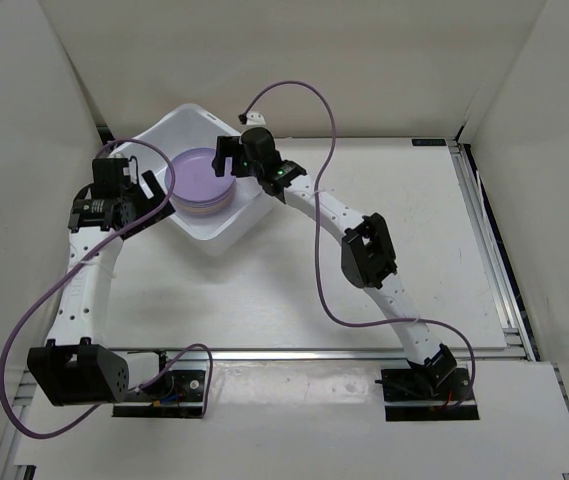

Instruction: Place the plates into the plastic bin on the countertop

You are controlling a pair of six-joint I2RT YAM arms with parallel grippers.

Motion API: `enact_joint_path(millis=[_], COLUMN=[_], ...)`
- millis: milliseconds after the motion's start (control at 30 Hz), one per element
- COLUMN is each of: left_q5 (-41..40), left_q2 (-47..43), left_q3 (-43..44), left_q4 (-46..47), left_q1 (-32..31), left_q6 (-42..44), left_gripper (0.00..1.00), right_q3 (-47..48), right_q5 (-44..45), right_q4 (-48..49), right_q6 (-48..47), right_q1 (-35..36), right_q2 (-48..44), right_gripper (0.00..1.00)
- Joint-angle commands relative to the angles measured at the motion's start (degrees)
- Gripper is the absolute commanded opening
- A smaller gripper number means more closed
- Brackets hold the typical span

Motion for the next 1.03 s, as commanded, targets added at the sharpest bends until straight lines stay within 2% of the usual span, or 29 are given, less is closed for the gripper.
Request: enact_joint_path(millis=[0,133,200,367,433,500,633,800,1000], left_q5=[1.2,2.0,3.2,5.5,5.2,2.4,-2.9,-5.0,-4.5], left_q2=[-2.7,-2.3,-1.4,0.1,1.2,1.9,4.3,1.1,-2.8], left_q3=[0.9,1.8,2.4,1.3,0.8,0.4,-0.6,-5.4,-9.2], left_q4=[0.3,1.0,1.4,3.8,5.3,6.4,7.9,13.6,17.1], left_q1=[0.2,0.3,0.1,-0.1,-0.7,-2.4,-5.6,-8.5,-10.0], left_q6=[0.0,0.3,0.3,-0.3,-0.2,-0.2,-1.0,-1.3,-1.0], left_gripper=[0.99,0.99,1.00,1.00,1.00,1.00,0.99,0.99,0.99], right_q3=[1.6,-4.2,-9.6,-25.8,-36.8,-47.5,-61.5,-72.6,-74.4], right_q5=[-0.1,-0.2,-0.4,-3.1,-1.1,4.8,12.7,17.5,16.6], right_q4=[2.8,-1.1,-6.7,-18.7,-22.0,-24.8,-28.8,-29.9,-28.3], right_q6=[-4.3,-8.3,-7.3,-2.6,-3.3,-3.3,-0.1,2.8,4.7], right_q1=[0.0,-0.9,-2.2,-10.6,-11.9,-12.5,-13.0,-13.6,-13.8], right_q2=[-9.1,-20.4,-28.2,-44.5,-53.2,-61.7,-73.4,-82.4,-83.3], right_gripper=[0.99,0.99,0.99,0.99,0.99,0.99,0.99,0.99,0.99])
